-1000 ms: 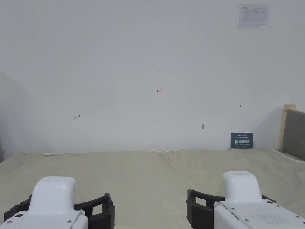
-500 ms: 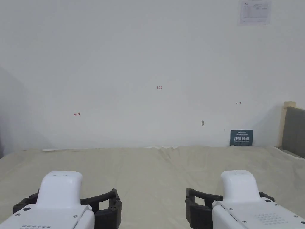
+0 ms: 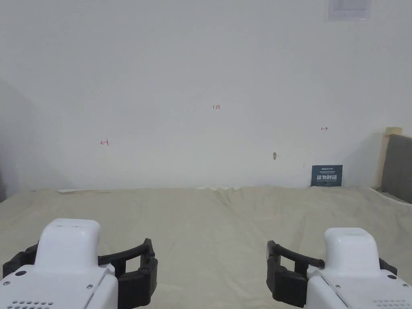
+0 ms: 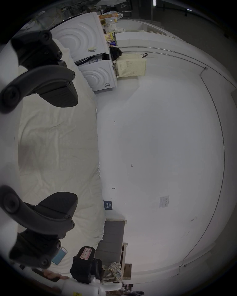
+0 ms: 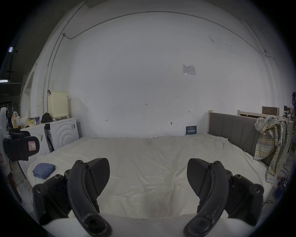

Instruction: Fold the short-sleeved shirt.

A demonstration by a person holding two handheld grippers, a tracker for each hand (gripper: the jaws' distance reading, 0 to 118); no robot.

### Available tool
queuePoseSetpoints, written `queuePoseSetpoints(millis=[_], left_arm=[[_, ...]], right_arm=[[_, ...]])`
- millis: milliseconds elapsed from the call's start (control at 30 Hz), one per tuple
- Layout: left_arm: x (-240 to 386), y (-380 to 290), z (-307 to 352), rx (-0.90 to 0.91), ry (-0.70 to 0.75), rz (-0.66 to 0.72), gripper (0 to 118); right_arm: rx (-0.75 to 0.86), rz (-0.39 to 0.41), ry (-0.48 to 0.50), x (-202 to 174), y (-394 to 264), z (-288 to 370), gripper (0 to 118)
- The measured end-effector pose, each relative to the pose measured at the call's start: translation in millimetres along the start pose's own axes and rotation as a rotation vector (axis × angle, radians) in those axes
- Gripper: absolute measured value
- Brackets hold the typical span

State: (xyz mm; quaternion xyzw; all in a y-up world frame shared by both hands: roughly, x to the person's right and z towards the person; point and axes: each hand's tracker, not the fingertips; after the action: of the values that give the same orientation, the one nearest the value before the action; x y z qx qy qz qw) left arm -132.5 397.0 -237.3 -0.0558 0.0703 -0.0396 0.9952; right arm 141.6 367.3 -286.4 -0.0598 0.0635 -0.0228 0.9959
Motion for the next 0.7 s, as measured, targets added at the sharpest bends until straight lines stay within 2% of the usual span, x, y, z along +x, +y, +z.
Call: queuePoseSetpoints(millis=[200,333,700], left_arm=[[2.7,-6.8,-4.5,-0.017,0.011,-0.024,108],[0.3,-8.9,-4.9,-0.017,0.011,0.003,114],[-4.2,-8.3,-5.9,-0.016,0.006,0.043,114]], right_arm=[[-0.003,-0.006,0.03,-2.7,-0.3,0.1,100],[0.006,0.006,0.021,-3.1,-0.2,0.2,100],[0.008,-0.012,0.026,0.1,-1.5,0.8,100]])
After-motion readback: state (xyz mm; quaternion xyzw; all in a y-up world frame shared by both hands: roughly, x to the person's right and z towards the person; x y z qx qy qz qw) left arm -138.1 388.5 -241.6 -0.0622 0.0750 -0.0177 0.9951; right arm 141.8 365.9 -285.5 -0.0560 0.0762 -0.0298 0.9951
